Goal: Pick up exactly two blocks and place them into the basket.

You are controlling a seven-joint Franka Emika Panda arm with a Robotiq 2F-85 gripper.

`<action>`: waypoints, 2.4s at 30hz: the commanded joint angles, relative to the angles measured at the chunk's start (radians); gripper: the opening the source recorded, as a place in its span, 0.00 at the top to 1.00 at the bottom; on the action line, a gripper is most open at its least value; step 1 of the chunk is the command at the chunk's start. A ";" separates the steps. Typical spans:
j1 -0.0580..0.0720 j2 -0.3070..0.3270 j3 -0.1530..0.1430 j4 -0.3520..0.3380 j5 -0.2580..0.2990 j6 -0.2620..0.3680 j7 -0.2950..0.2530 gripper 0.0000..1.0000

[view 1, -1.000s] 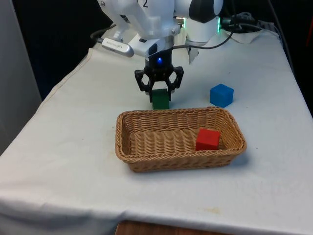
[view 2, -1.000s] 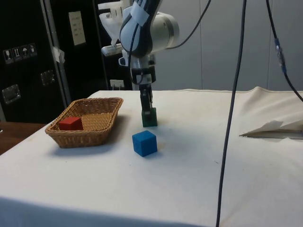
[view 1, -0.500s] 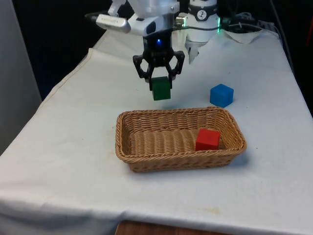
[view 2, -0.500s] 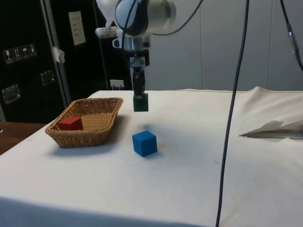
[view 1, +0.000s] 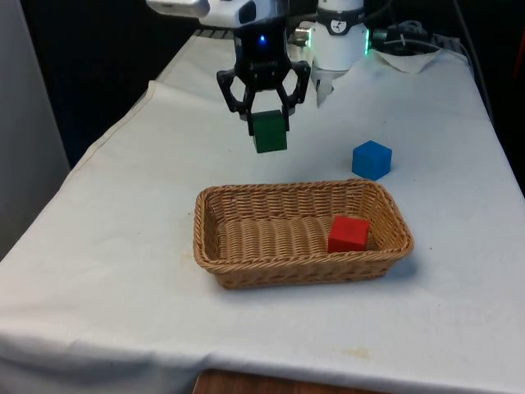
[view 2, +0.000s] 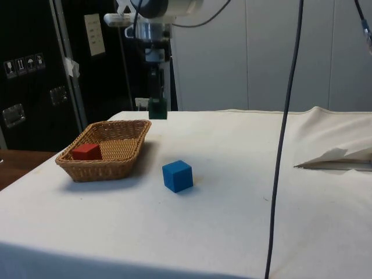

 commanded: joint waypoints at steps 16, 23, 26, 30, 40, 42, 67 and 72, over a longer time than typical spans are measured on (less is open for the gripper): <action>0.000 0.098 -0.004 0.223 0.000 -0.120 0.045 0.99; 0.003 0.149 -0.001 0.288 0.003 -0.125 0.074 0.99; 0.003 0.183 0.005 0.323 0.006 -0.123 0.096 0.99; 0.003 0.216 0.008 0.358 0.008 -0.121 0.118 0.99; 0.004 0.313 0.015 0.430 0.025 -0.107 0.171 0.99; 0.005 0.331 0.015 0.442 0.026 -0.105 0.183 0.99; 0.009 0.442 0.020 0.485 0.024 -0.077 0.320 0.93; 0.007 0.444 0.020 0.489 0.025 -0.080 0.320 0.43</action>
